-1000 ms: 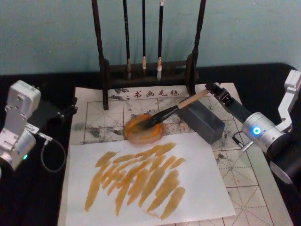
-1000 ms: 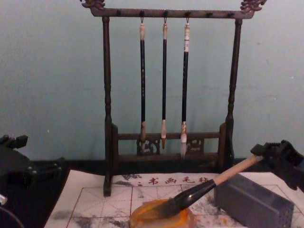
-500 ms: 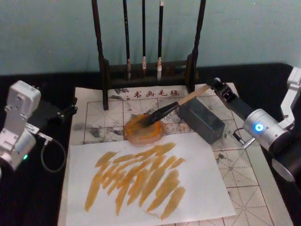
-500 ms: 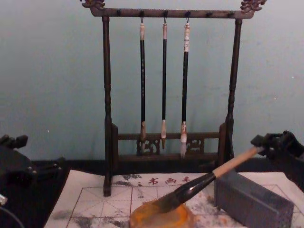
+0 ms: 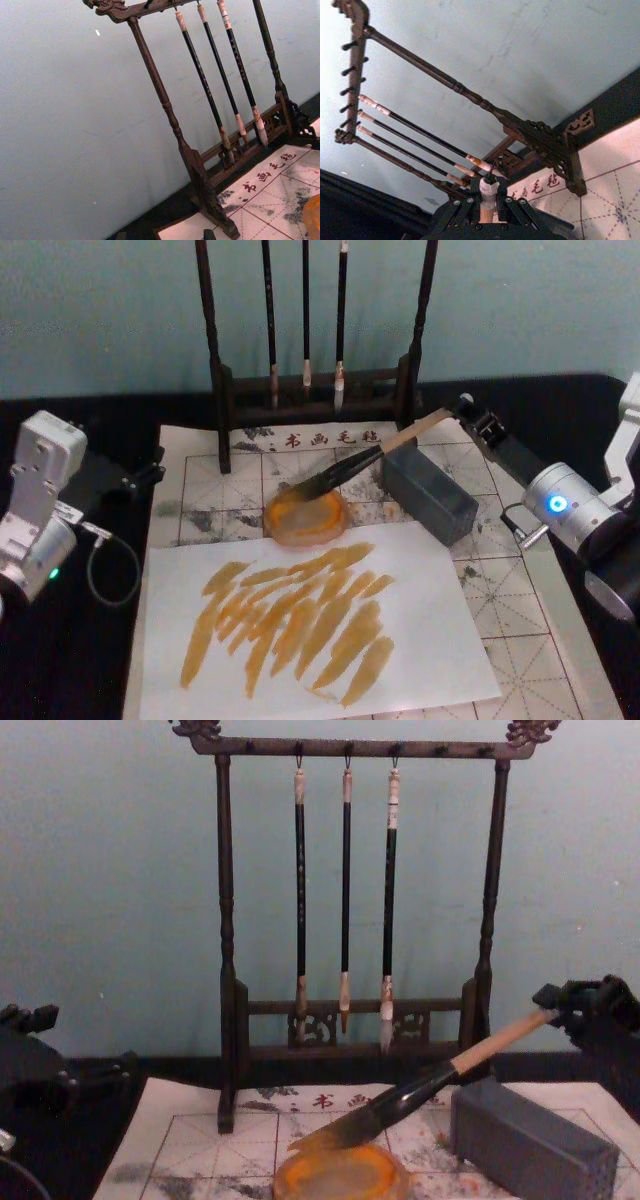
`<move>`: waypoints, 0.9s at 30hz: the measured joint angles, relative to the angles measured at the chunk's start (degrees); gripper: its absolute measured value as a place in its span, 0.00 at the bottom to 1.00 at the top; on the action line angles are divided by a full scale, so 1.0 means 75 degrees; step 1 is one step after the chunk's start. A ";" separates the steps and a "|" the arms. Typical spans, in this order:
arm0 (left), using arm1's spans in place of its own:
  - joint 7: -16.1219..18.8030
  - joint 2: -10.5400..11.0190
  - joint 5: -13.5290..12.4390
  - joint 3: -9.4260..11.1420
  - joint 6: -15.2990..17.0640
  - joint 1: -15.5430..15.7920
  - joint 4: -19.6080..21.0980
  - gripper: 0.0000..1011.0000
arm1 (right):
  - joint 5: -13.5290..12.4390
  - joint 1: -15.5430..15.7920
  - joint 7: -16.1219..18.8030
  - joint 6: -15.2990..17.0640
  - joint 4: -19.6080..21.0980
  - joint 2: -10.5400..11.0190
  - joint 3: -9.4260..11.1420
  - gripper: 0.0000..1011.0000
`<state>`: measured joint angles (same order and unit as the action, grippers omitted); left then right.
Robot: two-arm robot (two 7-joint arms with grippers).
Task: Pick up the brush from the inkstone, write on the paper, then place the brush back to its original position.
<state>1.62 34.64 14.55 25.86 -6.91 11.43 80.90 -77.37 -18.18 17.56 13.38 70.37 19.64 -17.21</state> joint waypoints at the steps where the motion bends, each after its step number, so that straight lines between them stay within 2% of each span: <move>1: 0.0000 0.0000 0.0000 0.0000 0.0000 0.0001 0.0000 0.99 | -0.0004 0.0002 0.0009 -0.0011 0.0023 0.0022 -0.0010 0.20; 11: 0.0000 0.0000 0.0000 0.0000 0.0000 0.0000 0.0000 0.99 | -0.0047 0.0082 0.0152 -0.0127 0.0450 0.0411 -0.0109 0.20; 27: 0.0000 0.0000 0.0000 0.0000 0.0000 0.0000 0.0000 0.99 | -0.0334 0.0343 0.0384 -0.0073 0.1027 0.1055 -0.0218 0.20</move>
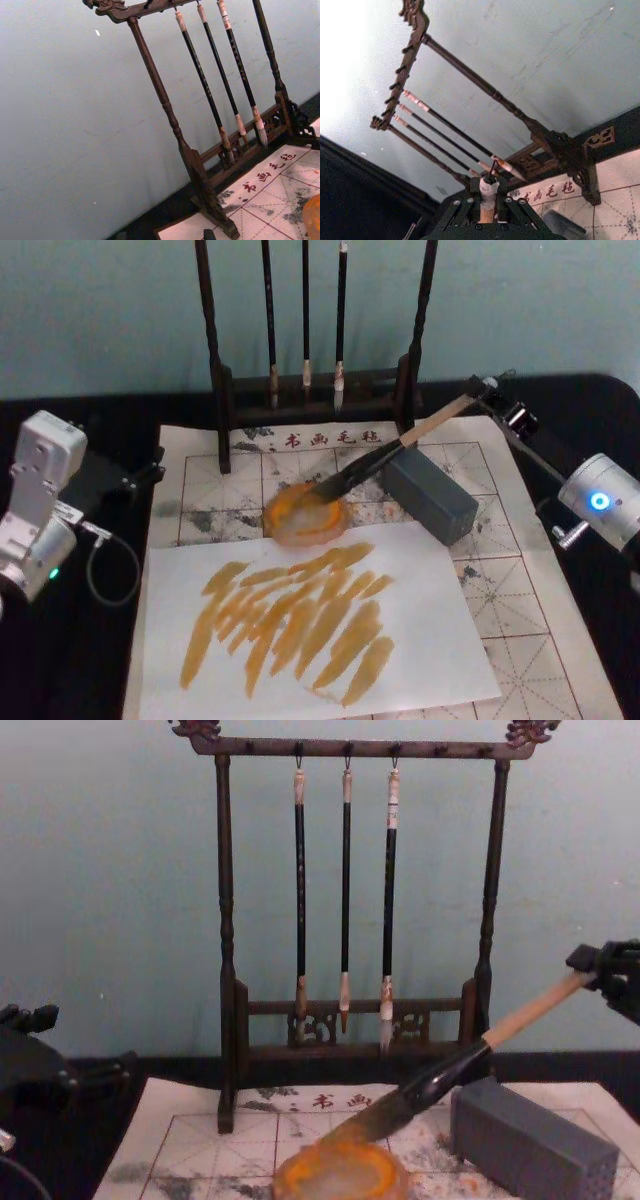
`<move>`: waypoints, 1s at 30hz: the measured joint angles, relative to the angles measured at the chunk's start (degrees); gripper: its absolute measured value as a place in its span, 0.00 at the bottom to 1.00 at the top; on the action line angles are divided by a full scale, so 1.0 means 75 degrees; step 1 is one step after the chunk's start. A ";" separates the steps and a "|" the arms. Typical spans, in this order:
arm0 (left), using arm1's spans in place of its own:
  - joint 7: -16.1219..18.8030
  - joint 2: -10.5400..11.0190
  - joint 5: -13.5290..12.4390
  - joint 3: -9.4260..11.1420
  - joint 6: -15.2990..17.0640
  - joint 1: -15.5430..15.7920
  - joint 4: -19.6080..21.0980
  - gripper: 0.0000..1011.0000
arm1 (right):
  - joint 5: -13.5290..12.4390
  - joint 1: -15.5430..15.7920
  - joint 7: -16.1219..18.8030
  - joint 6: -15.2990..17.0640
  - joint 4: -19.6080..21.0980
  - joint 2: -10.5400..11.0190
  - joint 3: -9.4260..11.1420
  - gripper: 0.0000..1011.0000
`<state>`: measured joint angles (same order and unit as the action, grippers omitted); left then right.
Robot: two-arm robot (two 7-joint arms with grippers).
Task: Pick up the brush from the inkstone, write on the paper, then place the brush back to its original position.
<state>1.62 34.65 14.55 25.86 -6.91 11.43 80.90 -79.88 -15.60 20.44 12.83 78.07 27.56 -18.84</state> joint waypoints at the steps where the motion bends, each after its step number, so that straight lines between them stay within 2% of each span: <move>1: 0.0000 0.0000 0.0000 0.0000 0.0000 0.0000 0.0000 0.99 | -0.0008 0.0031 0.0040 0.0008 0.0058 0.0060 -0.0030 0.20; 5: 0.0000 0.0000 -0.0001 0.0000 0.0000 0.0000 0.0000 0.99 | -0.0012 0.0076 0.0149 0.0029 0.0148 0.0188 -0.0097 0.20; 18: 0.0000 0.0000 -0.0001 0.0000 0.0000 0.0000 0.0000 0.99 | 0.0116 0.0164 0.0920 0.0207 0.0467 0.0858 -0.0558 0.20; 30: 0.0000 0.0000 0.0000 0.0000 0.0000 0.0000 0.0000 0.99 | 0.0256 0.0184 0.1404 0.0209 0.0674 0.1289 -0.0900 0.20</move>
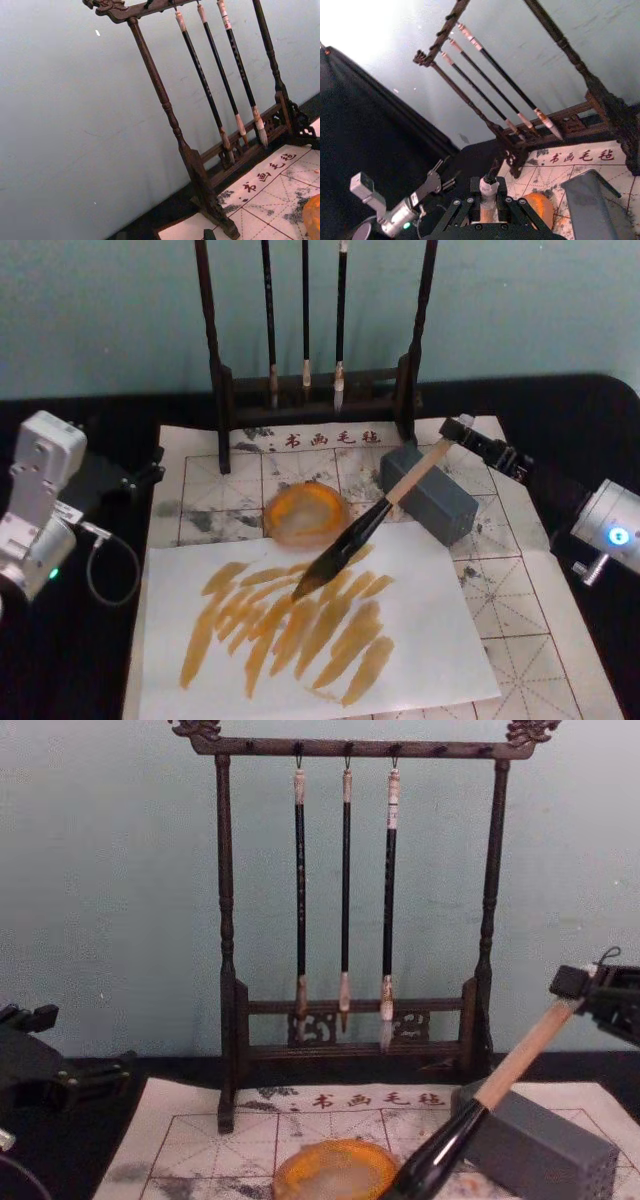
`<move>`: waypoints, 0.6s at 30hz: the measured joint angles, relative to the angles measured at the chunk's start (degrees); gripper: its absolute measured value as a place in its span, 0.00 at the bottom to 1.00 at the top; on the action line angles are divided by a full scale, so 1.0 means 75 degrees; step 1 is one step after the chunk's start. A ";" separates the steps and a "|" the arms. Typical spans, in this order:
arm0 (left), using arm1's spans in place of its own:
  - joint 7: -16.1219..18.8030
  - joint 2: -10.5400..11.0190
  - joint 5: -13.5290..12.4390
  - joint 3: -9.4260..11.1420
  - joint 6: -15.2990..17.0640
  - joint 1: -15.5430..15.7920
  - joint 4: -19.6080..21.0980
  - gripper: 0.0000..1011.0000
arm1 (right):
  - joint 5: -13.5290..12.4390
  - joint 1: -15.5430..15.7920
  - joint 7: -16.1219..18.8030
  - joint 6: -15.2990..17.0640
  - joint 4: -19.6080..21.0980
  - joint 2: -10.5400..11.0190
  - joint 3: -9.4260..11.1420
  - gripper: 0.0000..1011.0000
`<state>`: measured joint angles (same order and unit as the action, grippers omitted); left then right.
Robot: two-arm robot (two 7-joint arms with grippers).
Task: Pick up the brush from the inkstone, write on the paper, then place the brush back to its original position.
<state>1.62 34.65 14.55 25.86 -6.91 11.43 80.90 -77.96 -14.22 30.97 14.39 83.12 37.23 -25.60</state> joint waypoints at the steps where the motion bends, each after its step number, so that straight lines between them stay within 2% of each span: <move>1: 0.0000 0.0000 0.0000 0.0000 0.0000 0.0000 0.0000 0.99 | 0.0009 -0.0006 0.0049 -0.0004 0.0024 0.0056 -0.0037 0.20; 18: 0.0000 0.0000 0.0000 -0.0001 0.0000 0.0000 0.0000 0.99 | 0.0072 -0.0197 0.0686 0.0241 0.0195 0.0671 -0.0553 0.20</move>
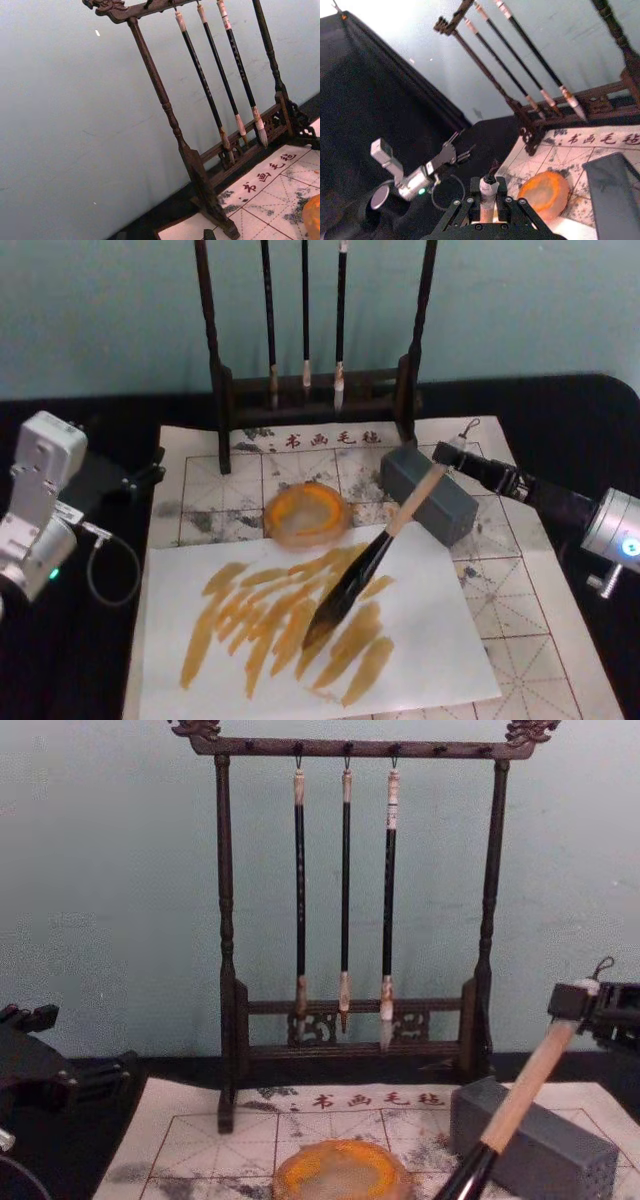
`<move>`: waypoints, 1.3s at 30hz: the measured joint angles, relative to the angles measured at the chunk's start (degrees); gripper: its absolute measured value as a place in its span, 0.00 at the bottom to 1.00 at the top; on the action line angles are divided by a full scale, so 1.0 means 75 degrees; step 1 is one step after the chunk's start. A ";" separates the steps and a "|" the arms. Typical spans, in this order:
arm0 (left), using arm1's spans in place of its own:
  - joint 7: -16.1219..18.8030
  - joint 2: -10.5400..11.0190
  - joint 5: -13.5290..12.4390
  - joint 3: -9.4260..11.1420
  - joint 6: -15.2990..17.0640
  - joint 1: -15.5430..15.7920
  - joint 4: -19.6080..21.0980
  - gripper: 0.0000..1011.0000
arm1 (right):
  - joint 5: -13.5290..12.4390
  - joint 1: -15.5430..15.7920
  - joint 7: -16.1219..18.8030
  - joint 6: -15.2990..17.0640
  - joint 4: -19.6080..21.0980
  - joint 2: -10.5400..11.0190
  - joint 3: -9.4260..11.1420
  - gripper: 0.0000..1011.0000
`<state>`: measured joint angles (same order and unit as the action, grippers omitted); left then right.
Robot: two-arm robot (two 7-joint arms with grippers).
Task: Pick up the brush from the inkstone, write on the paper, then place the brush back to its original position.
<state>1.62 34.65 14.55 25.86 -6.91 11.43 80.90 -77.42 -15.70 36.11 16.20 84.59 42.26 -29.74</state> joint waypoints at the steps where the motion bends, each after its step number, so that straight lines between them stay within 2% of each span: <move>1: 0.0000 0.0000 0.0000 0.0000 0.0000 0.0000 0.0000 0.99 | 0.0008 -0.0011 0.0028 0.0011 0.0008 0.0026 -0.0028 0.20; 13: 0.0000 0.0000 0.0000 0.0000 0.0000 0.0000 0.0000 0.99 | 0.0024 -0.0201 0.0481 0.0122 0.0055 0.0343 -0.0380 0.20; 22: 0.0000 0.0000 0.0000 0.0000 0.0000 0.0000 0.0001 0.99 | 0.0055 -0.0345 0.0654 0.0145 0.0065 0.0426 -0.0614 0.20; 39: 0.0000 0.0000 0.0000 0.0000 0.0000 0.0000 0.0000 0.99 | 0.0201 -0.0661 0.0686 0.0160 -0.0149 0.0245 -0.1025 0.20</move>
<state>1.62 34.64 14.55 25.86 -6.91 11.43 80.90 -75.91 -20.66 41.26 17.41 83.47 44.10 -37.43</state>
